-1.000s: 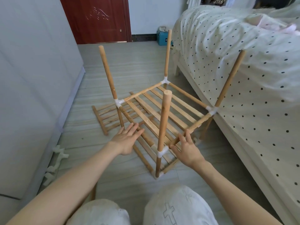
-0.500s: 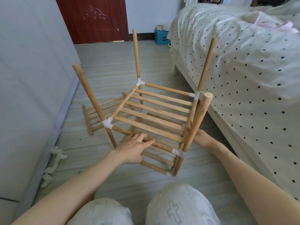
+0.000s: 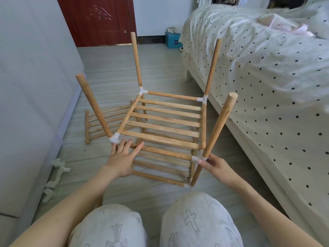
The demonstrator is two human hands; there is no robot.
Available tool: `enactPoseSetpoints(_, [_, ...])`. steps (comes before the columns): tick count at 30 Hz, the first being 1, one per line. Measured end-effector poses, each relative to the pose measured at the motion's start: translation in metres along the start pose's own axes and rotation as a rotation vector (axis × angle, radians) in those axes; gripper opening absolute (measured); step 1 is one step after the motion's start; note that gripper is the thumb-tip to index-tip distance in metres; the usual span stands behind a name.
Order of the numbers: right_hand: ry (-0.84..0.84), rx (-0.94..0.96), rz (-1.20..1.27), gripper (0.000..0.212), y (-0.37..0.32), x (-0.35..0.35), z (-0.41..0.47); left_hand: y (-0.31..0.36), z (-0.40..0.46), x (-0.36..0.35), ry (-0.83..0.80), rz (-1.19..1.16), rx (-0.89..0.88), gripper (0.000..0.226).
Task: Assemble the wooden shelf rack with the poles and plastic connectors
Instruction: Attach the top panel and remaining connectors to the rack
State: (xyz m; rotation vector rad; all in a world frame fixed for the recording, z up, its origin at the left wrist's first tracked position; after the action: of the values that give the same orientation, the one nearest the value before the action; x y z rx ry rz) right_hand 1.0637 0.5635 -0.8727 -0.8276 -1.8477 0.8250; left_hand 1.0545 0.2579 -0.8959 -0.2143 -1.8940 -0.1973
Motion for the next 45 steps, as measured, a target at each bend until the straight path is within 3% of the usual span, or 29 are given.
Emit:
enactPoseSetpoints(1, [0.105, 0.011, -0.051, 0.016, 0.0, 0.005, 0.003, 0.004, 0.0, 0.0, 0.021, 0.018, -0.001, 0.09])
enactPoseSetpoints(3, [0.222, 0.003, -0.074, 0.015, 0.003, 0.011, 0.008, 0.01, 0.0, -0.001, 0.071, 0.074, -0.015, 0.089])
enactPoseSetpoints(11, [0.344, -0.113, 0.075, 0.023, 0.01, 0.034, 0.039, 0.031, -0.014, -0.01, 0.175, 0.149, -0.089, 0.09])
enactPoseSetpoints(18, [0.435, -0.135, 0.067, 0.025, 0.007, 0.043, 0.061, 0.04, -0.006, -0.011, 0.171, 0.136, -0.097, 0.093])
enactPoseSetpoints(21, [0.419, -0.224, 0.053, 0.036, 0.01, 0.037, 0.064, 0.04, -0.005, -0.015, 0.164, 0.119, -0.103, 0.097])
enactPoseSetpoints(24, [0.266, -0.379, -0.006, 0.038, 0.015, 0.018, 0.056, 0.039, -0.007, -0.015, 0.14, 0.088, -0.113, 0.093])
enactPoseSetpoints(27, [-0.011, -0.449, -0.076, 0.033, 0.013, -0.011, 0.037, 0.035, -0.016, -0.014, 0.15, 0.028, -0.141, 0.079])
enactPoseSetpoints(31, [-0.412, -0.352, -0.334, 0.045, -0.026, -0.043, 0.013, 0.024, -0.045, -0.015, 0.161, -0.233, -0.193, 0.062])
enactPoseSetpoints(34, [-0.587, -0.213, -0.672, 0.045, -0.076, -0.062, 0.006, -0.01, -0.068, -0.021, 0.164, -0.351, -0.103, 0.057])
enactPoseSetpoints(39, [-0.74, -0.103, -1.12, 0.042, -0.134, -0.131, 0.007, -0.08, -0.113, -0.061, 0.122, -0.476, 0.138, 0.052])
enactPoseSetpoints(45, [-0.706, 0.139, -0.881, 0.042, -0.159, -0.273, 0.032, -0.134, -0.139, -0.129, 0.052, -0.574, 0.303, 0.048])
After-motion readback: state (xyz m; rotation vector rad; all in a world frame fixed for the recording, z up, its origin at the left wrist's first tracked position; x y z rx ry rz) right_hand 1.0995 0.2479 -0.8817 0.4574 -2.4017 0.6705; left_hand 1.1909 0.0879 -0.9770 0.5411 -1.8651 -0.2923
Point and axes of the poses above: each hand's wrist, its own z-axis towards the middle knuckle, its own x-axis out of the back of the hand, y = z × x, the point moved 7 cm from there along z, towards the middle knuckle, and after that the axes turned 8 degrees about -x, right-handed, at the moved point
